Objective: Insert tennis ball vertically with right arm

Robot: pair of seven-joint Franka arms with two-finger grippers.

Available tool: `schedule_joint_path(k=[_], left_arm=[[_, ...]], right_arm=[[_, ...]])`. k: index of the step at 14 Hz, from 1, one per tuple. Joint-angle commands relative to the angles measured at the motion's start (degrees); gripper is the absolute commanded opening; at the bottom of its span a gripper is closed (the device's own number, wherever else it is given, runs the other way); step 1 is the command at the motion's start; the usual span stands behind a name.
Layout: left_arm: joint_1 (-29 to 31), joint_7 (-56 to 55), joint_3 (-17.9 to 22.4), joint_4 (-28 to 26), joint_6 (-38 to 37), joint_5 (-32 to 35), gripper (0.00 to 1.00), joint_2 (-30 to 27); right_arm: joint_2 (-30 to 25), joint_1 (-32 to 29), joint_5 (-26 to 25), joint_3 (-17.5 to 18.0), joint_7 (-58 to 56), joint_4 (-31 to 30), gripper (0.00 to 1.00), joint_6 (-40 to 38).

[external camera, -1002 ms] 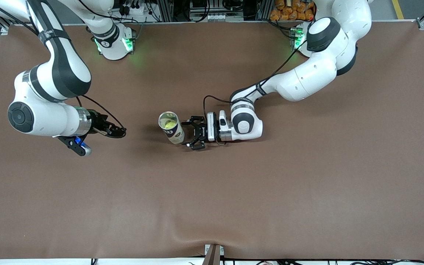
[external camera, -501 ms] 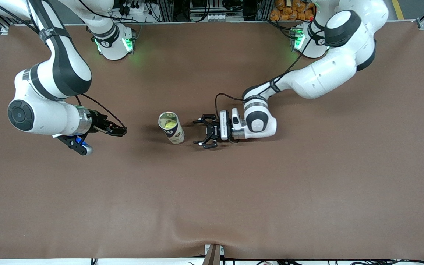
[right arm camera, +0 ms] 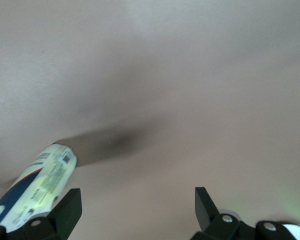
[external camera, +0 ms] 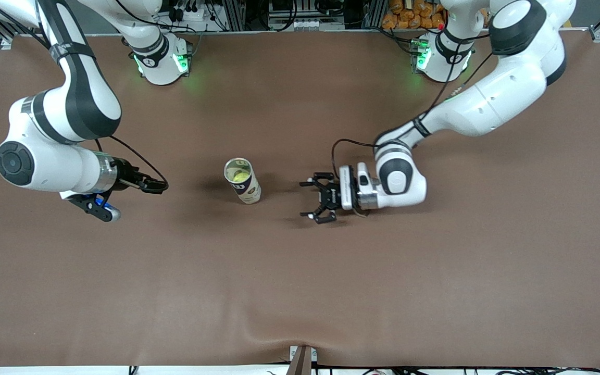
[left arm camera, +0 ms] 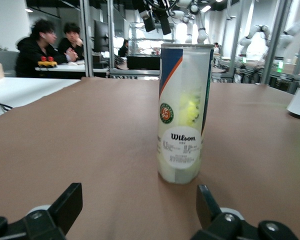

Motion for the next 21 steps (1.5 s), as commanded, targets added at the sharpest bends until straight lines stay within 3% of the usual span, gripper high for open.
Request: schedule_joint_path(k=[1, 3, 7, 12, 15, 17, 21], left_arm=[[2.7, -11.2, 0.0, 1.1, -4.6, 11.7, 1.00, -1.7], [4.7, -17.1, 0.0, 2.6, -7.5, 18.5, 1.00, -1.7], [6.6, -28.6, 2.2, 8.4, -17.8, 30.5, 1.00, -2.1], [6.2, -40.2, 9.1, 12.3, -28.8, 38.9, 1.00, -10.2], [5.4, -49.1, 10.8, 13.8, -33.6, 45.4, 1.00, -13.2], [0.9, -52.9, 15.5, 13.8, -33.8, 45.7, 1.00, -17.9], [-10.0, -70.5, 31.6, 13.6, -43.7, 46.4, 1.00, -27.4]], right_arm=[[-3.0, 6.5, 0.5, -9.0, -5.0, -3.2, 1.00, 1.4], [-3.3, 7.8, 1.9, -12.1, -8.9, -4.1, 1.00, 2.2], [-8.1, 8.8, 4.9, -15.7, -17.7, -15.2, 1.00, 14.7], [-8.5, 8.9, 4.4, -17.5, -24.5, -13.6, 1.00, 15.2], [-8.9, 8.9, 4.1, -19.2, -28.9, -10.2, 1.00, 14.7], [-11.5, 8.9, 0.6, -19.8, -32.2, -9.5, 1.00, 14.5], [-17.2, 9.0, -2.1, -20.5, -35.0, -7.5, 1.00, 3.6]])
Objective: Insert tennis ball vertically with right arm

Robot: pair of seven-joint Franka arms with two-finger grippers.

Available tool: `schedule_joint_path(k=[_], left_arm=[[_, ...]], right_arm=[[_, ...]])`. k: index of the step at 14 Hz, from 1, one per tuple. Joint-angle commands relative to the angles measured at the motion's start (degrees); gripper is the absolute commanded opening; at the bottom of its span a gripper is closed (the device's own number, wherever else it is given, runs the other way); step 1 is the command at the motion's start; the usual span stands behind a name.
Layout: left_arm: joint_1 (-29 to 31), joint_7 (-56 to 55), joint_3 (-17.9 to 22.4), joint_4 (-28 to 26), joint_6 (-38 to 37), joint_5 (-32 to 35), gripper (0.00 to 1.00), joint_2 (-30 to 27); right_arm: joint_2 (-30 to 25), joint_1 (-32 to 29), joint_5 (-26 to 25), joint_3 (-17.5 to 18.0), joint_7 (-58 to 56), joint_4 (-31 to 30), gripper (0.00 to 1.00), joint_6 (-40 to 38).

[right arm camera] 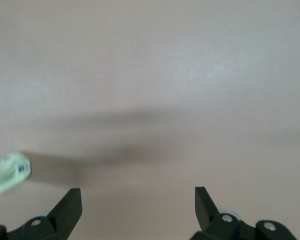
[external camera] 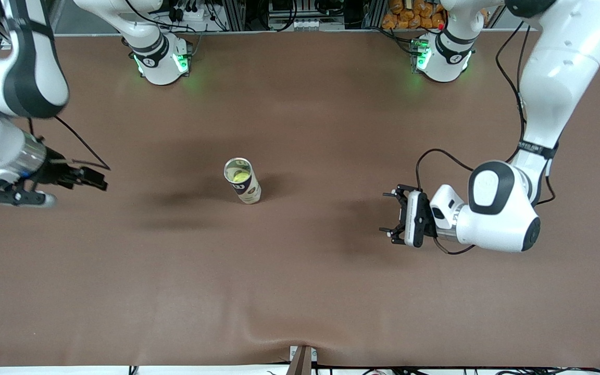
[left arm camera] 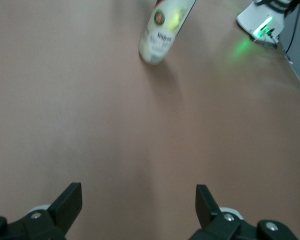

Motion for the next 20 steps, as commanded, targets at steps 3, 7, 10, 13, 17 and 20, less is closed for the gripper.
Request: schedule_joint_path(k=[3, 7, 10, 13, 17, 20], left_arm=[[-12.5, -24.5, 18.2, -1.0, -11.1, 6.5, 1.00, -12.8], [-13.3, -44.1, 19.8, -0.8, -14.8, 12.4, 1.00, -17.8], [-13.5, -65.2, 19.9, -0.7, -18.1, 15.8, 1.00, -22.0], [-14.1, -77.4, 19.4, -0.7, -19.8, 26.0, 1.00, -24.9], [-12.9, -77.7, 19.8, -0.7, -25.7, 28.2, 1.00, -31.2], [-12.8, -77.4, 25.5, -0.4, -27.4, 29.1, 1.00, -35.4]], right_arm=[[-3.0, 4.2, -1.2, -5.2, -1.1, 7.0, 1.00, -12.2], [-2.8, 3.3, -2.0, -5.1, -1.7, 16.7, 1.00, -20.7], [-2.9, 2.3, -2.3, -4.5, -1.1, 22.6, 1.00, -27.0], [-2.9, 0.6, -2.4, -2.2, 2.1, 26.7, 1.00, -33.2], [-3.7, 0.0, -4.9, -1.7, 2.5, 27.7, 1.00, -37.0], [-3.7, 0.2, -4.8, -1.5, 2.4, 25.0, 1.00, -32.5]])
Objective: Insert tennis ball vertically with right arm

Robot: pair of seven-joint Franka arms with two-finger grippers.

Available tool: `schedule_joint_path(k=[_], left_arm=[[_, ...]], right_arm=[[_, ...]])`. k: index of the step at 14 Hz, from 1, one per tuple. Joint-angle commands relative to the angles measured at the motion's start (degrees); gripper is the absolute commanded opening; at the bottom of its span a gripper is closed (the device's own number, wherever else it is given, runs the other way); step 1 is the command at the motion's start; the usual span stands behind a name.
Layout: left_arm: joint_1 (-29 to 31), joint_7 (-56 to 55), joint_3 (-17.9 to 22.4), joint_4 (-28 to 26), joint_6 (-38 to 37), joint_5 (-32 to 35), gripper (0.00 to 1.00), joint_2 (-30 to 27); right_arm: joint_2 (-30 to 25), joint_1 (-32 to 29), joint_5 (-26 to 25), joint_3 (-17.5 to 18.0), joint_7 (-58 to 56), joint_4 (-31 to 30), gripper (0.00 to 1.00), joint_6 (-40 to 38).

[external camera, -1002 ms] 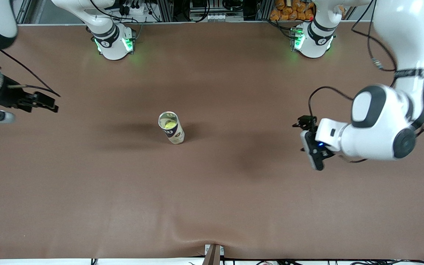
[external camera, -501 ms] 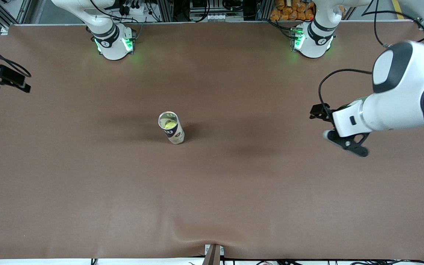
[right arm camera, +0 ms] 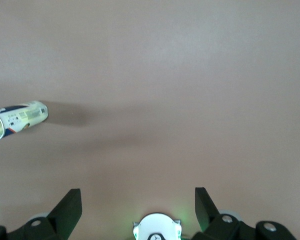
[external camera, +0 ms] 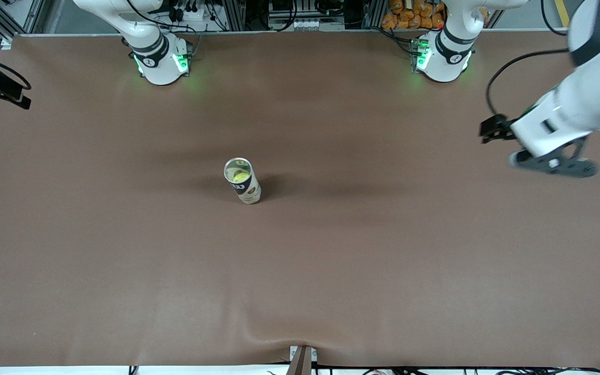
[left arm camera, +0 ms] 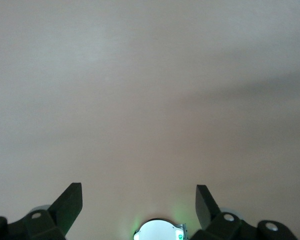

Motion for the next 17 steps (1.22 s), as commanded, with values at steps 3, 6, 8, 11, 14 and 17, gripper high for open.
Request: schedule_joint_path(k=[3, 6, 8, 11, 14, 17], left_arm=[[1.8, -0.2, 3.5, -1.1, -4.4, 0.9, 1.00, -5.9], [4.1, -0.6, 3.5, -3.3, -3.8, 0.3, 1.00, -8.1], [4.1, -1.5, 3.4, -4.5, -2.2, 0.3, 1.00, -10.3], [4.2, -0.9, 3.7, -6.0, 2.0, 1.0, 1.00, -10.1], [4.3, -1.9, 3.7, -7.3, 2.4, 0.9, 1.00, -10.3], [4.5, -1.9, 3.7, -7.8, 3.4, 0.9, 1.00, -10.0]], right_arm=[[0.0, -0.7, -0.8, 1.4, -3.7, -4.0, 1.00, 5.5], [0.1, -0.9, -0.9, 1.2, -4.7, -5.1, 1.00, 7.5], [0.1, -0.9, -0.8, 1.1, -3.4, -5.2, 1.00, 7.3], [-0.1, -0.3, -0.8, 1.4, 1.9, -4.8, 1.00, 8.7], [0.2, 0.2, -0.8, 1.3, 1.3, -5.2, 1.00, 8.9], [0.2, -0.2, -0.8, 1.3, 1.1, -6.4, 1.00, 8.7]])
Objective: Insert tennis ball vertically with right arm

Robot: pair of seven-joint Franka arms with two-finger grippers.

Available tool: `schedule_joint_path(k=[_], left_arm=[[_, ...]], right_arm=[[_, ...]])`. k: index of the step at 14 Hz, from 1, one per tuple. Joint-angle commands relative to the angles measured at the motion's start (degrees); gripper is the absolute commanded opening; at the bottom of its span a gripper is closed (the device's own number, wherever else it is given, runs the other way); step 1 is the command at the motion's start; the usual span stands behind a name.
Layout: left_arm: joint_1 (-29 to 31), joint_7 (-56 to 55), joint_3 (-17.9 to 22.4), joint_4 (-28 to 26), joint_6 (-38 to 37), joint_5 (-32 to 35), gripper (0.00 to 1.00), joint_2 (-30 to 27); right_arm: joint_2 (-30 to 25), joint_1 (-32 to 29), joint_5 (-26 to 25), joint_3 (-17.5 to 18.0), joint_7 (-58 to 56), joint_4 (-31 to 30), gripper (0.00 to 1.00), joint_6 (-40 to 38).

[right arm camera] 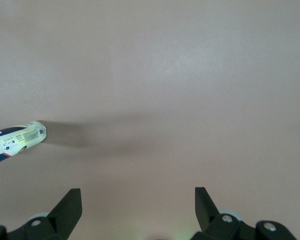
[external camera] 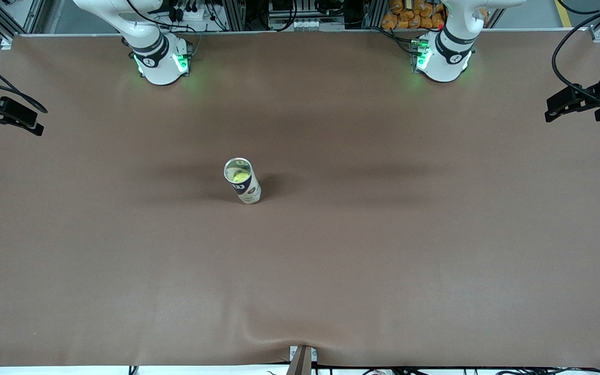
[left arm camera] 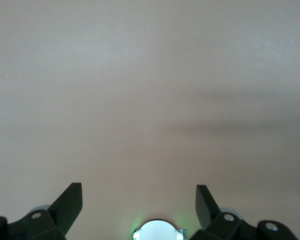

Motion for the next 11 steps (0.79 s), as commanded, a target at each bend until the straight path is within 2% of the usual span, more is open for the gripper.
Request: schedule_joint_path(k=[1, 11], left_arm=[[0.2, -1.0, -0.1, -1.4, 1.3, 0.7, 1.00, -1.5], [0.1, -3.8, -0.5, -1.1, 2.7, -1.3, 1.00, -1.4]], right_arm=[[-0.7, -0.3, -0.5, 0.2, 0.3, -1.2, 1.00, -0.1], [-1.1, -1.7, -0.5, 0.1, -2.4, -1.1, 1.00, -1.0]])
